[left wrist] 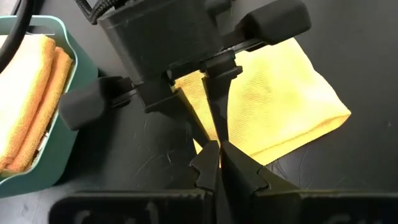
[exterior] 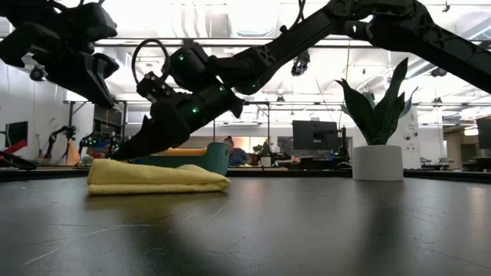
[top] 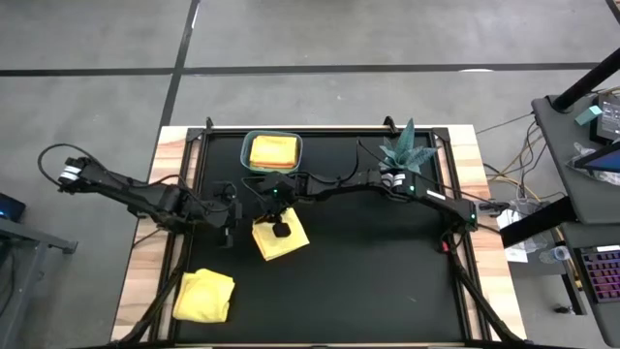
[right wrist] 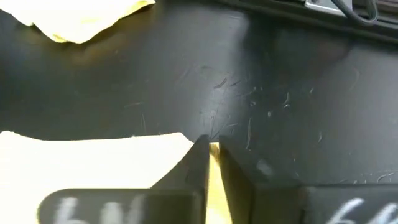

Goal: Fold microfiber towels
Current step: Fold the right yellow microfiber cloth

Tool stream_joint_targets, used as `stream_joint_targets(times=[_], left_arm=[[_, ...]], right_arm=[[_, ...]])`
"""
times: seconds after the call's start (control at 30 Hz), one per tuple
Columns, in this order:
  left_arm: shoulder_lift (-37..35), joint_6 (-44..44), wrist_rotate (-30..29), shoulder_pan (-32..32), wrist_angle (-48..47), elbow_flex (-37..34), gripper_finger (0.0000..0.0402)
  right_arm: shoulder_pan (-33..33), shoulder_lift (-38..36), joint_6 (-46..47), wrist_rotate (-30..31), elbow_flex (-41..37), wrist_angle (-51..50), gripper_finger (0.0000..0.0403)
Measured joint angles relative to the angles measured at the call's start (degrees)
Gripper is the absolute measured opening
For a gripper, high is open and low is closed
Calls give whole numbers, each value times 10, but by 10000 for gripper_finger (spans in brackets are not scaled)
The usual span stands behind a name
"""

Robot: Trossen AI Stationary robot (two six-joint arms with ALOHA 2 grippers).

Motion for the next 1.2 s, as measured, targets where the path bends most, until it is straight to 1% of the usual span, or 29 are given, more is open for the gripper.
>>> stream_joint_targets(times=[0.07, 0.17, 0.57, 0.73, 0.9, 1.2], left_arm=[[3, 0, 0, 0, 2, 2, 1], [3, 0, 0, 0, 7, 2, 1], [2, -1, 0, 0, -1, -1, 1], [3, -5, 0, 0, -6, -2, 1], [2, -5, 0, 0, -6, -2, 2], [7, -5, 0, 0, -5, -2, 2]], right_arm=[[0, 0, -2, 0, -1, 0, 15], [0, 0, -5, 0, -1, 0, 9], [9, 0, -12, 1, 18, 48, 8], [8, -1, -12, 26, 16, 65, 8], [11, -1, -18, 26, 0, 66, 8], [22, 5, -9, 36, -11, 103, 8]])
